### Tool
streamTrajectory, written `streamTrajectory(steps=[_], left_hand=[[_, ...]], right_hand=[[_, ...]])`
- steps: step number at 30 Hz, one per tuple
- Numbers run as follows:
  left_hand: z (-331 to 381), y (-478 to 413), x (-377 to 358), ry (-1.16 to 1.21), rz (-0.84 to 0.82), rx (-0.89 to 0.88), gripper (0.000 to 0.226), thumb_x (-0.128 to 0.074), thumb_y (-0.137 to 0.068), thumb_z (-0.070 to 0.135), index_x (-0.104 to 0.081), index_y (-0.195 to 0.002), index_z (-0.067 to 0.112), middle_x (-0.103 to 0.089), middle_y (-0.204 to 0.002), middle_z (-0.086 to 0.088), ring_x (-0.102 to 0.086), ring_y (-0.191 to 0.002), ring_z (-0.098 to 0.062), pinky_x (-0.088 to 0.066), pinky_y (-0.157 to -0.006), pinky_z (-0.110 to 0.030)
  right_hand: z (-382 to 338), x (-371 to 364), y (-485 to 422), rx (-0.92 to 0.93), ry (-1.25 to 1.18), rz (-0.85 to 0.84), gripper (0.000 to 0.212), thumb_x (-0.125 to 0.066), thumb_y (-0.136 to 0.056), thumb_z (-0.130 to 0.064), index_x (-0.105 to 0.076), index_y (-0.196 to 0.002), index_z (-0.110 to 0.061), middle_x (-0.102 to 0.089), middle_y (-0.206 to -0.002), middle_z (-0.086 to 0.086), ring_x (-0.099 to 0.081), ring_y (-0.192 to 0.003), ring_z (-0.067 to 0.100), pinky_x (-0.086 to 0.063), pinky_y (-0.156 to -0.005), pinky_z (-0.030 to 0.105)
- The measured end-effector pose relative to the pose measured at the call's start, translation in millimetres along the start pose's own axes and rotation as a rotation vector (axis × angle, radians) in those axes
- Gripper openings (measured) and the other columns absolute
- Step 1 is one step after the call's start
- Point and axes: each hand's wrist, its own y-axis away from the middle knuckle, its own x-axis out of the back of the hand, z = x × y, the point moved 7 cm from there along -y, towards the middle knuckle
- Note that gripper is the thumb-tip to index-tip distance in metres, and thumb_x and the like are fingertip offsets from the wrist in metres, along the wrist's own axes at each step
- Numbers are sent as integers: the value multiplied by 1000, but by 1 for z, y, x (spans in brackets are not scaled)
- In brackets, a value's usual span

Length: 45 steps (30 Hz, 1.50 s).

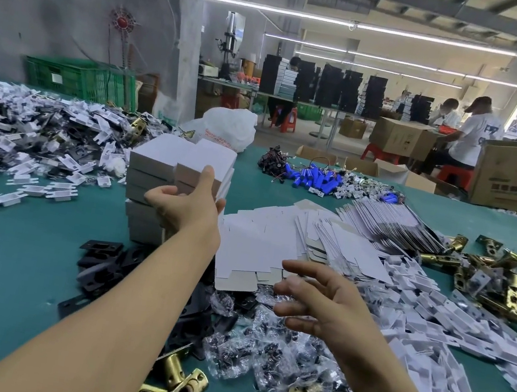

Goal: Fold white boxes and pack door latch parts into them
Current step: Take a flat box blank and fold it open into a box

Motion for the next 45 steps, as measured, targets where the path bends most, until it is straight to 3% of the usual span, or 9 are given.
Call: streamTrajectory(steps=[5, 9, 13, 16, 26, 30, 35, 40, 45], left_hand=[[-13, 15, 13, -196, 40, -74, 31, -66, -88, 39, -44, -78, 20, -59, -82, -2, -58, -58, -18, -53, -48, -29], [-32, 17, 9, -848, -214, -237, 23, -57, -88, 36, -50, -71, 21, -63, -89, -7, -51, -74, -28, -38, -66, -32], [-65, 21, 11, -1556, -556, -277, 52, -62, -86, 57, -50, -124, 24, -49, -129, -5, -49, -117, -32, -36, -84, -41], [-74, 21, 15, -1676, -597, -268, 85, -64, -85, 61, -26, -150, 20, -44, -145, -12, -44, -131, -36, -39, -93, -44], [-61, 49, -12, -1047, -710, -407, 21, -58, -98, 19, -61, -118, 24, -62, -124, 2, -57, -116, -20, -42, -91, -29], [-39, 97, -30, -725, -973, -516, 27, -67, -91, 14, -57, -98, 38, -63, -92, 15, -58, -77, 4, -43, -72, -20], [-45, 126, -29, -669, -1229, -300, 39, -74, -86, 20, -42, -100, 36, -65, -78, -1, -58, -61, -8, -49, -54, -26], [-48, 119, -26, -664, -1161, -22, 28, -69, -89, 11, -57, -109, 26, -72, -111, -5, -67, -103, -24, -55, -87, -38], [-61, 123, -10, -380, -1170, 601, 69, -55, -83, 70, -76, -116, 13, -73, -119, -16, -70, -109, -34, -55, -99, -48]], right_hand=[[1, 1, -1, 0, 2, 1, 19, -65, -93, -25, -68, -111, -28, -76, -97, 4, -72, -80, 19, -57, -72, 28], [2, 3, -2, -2, 2, 12, 19, -65, -93, -25, -68, -112, -27, -76, -98, 4, -72, -82, 20, -57, -75, 31], [1, 4, -1, 6, 7, 19, 20, -64, -94, -25, -67, -113, -27, -76, -98, 4, -73, -82, 20, -56, -76, 32], [0, 4, -1, 8, 9, 18, 20, -64, -94, -24, -67, -113, -27, -76, -98, 4, -73, -82, 20, -56, -75, 31], [9, 10, -6, -27, 11, 78, 25, -64, -93, -20, -65, -118, -24, -74, -101, 8, -71, -78, 18, -56, -67, 27], [11, 29, -8, -23, 69, 303, 46, -64, -94, -27, -45, -136, -28, -59, -115, 0, -68, -85, 7, -52, -63, 22], [11, 51, -6, 4, 62, 474, 59, -68, -90, -31, -42, -142, -28, -58, -128, 2, -64, -104, 16, -51, -69, 25], [20, 51, -10, -29, -15, 379, 41, -67, -90, -4, -59, -128, -15, -68, -114, 10, -68, -99, 27, -58, -82, 44], [17, 33, -7, -54, -106, 185, 42, -79, -73, -13, -71, -114, -14, -72, -114, 9, -73, -88, 24, -58, -73, 30]])
